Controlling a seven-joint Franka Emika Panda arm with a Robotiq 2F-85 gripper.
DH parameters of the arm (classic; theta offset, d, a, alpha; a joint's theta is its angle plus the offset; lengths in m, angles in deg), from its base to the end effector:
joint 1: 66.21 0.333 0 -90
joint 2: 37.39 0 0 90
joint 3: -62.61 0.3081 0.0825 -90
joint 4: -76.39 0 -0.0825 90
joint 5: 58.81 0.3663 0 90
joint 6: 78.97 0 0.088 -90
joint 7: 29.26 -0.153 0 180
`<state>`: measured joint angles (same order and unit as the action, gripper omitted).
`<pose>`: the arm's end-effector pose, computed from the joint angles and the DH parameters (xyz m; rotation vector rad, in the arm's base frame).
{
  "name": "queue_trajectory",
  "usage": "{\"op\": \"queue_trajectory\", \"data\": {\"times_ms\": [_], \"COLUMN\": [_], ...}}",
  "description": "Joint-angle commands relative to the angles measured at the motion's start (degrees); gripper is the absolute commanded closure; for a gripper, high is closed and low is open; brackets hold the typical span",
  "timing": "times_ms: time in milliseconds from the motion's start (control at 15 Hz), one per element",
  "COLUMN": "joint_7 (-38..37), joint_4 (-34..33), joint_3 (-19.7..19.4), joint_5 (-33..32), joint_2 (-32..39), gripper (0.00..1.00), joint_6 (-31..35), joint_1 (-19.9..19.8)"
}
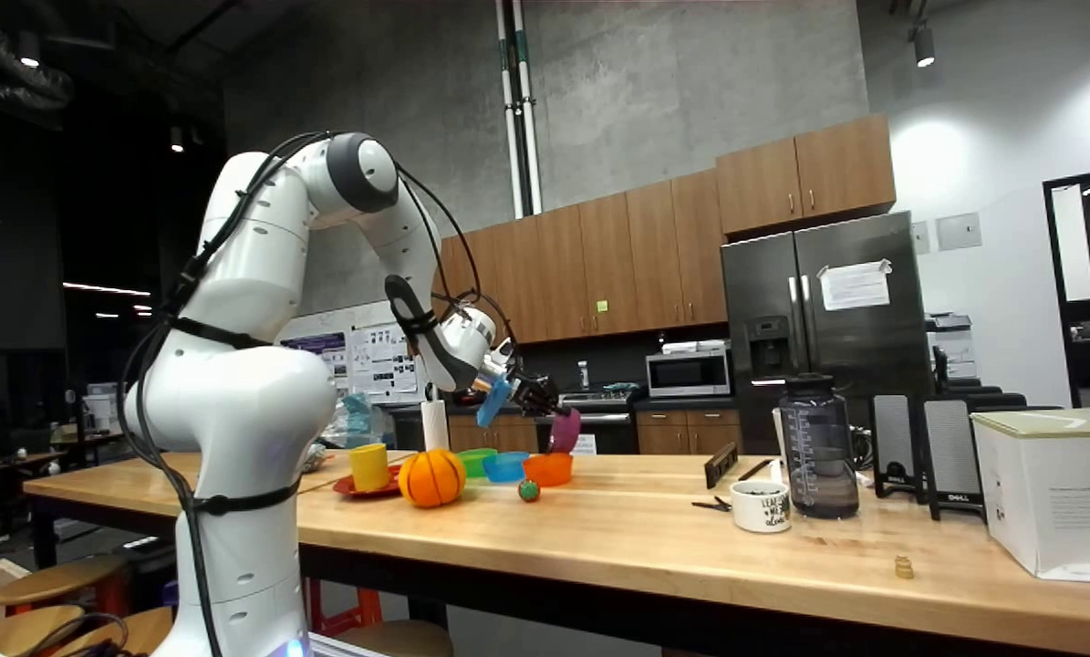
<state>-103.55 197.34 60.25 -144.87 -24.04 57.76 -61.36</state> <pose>0.5934 -0.0146 0.2955 2.2475 -0.0830 0.7950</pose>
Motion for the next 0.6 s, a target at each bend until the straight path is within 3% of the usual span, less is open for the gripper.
{"op": "queue_trajectory", "data": {"times_ms": [0,533], "joint_7": [-4.01,-9.16], "joint_4": [1.46,2.38], "joint_3": [1.25,2.15], "joint_5": [-4.09,-8.46], "joint_2": [-1.61,-2.06], "gripper": [0.99,0.99], "joint_6": [-1.16,-1.93], "joint_1": [-1.17,-1.84]}}
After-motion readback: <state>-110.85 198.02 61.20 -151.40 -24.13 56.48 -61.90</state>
